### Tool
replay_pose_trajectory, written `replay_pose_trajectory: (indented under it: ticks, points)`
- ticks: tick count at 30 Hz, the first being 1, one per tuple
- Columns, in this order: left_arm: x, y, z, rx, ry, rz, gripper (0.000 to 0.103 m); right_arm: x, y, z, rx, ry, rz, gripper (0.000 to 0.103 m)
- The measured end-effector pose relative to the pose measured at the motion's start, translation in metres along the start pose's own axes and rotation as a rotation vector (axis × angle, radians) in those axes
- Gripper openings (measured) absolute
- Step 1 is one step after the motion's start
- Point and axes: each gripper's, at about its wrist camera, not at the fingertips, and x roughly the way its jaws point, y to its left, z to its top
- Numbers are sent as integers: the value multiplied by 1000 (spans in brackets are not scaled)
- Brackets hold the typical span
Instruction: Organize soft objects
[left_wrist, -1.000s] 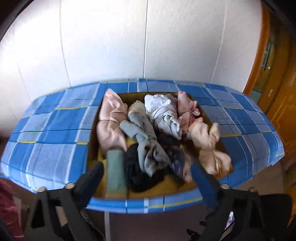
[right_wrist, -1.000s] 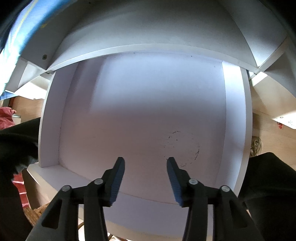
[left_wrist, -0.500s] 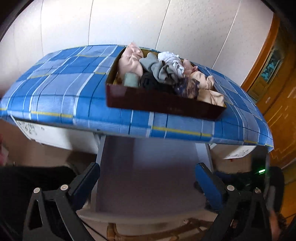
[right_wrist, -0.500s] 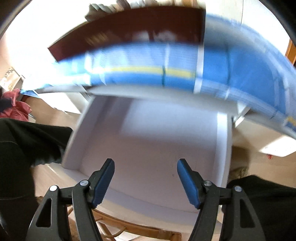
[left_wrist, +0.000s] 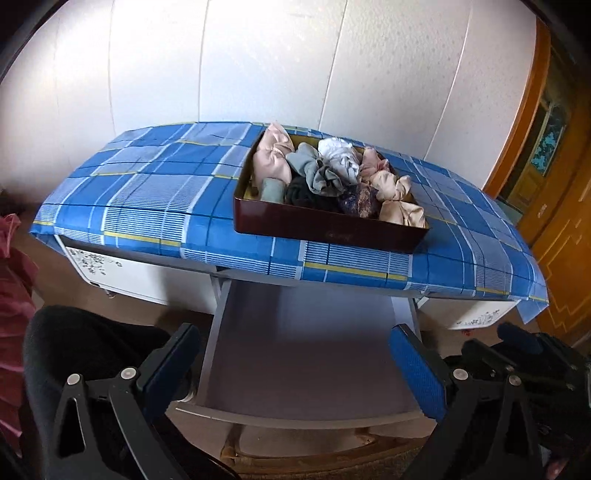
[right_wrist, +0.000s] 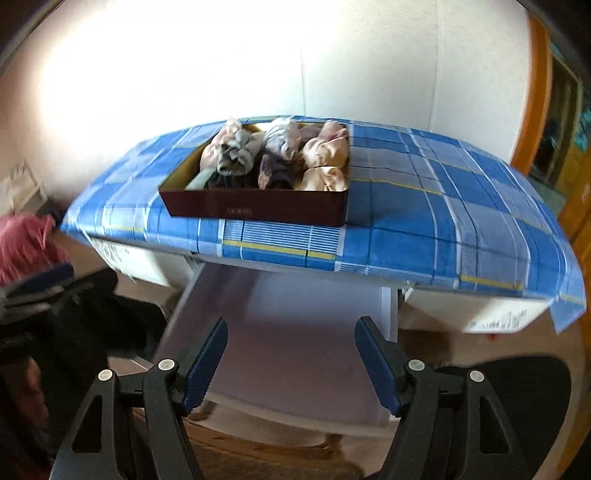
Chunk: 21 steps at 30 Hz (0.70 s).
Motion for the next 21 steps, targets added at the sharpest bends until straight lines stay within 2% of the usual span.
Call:
replay_pose_trajectory:
  ticks: [3,8,12,16,21]
  points:
    - [-7,1,-4,-8,-21,43,103,1,3,-4,-4,23,-4,73]
    - [-9,0,-10,16,-14,207,103,0,9,-8,-21,1,-14,73]
    - [-7,3,-13,9,-2,209,103,-18,20,-7,-73,-72,-54,82]
    - [-13,4,-15,3,-19,203,103,-28,23,-6,-86,-117,-70,82]
    - [-24,2,-12,-7,-73,166,103,-29,21,-5,-77,-119,-72,82]
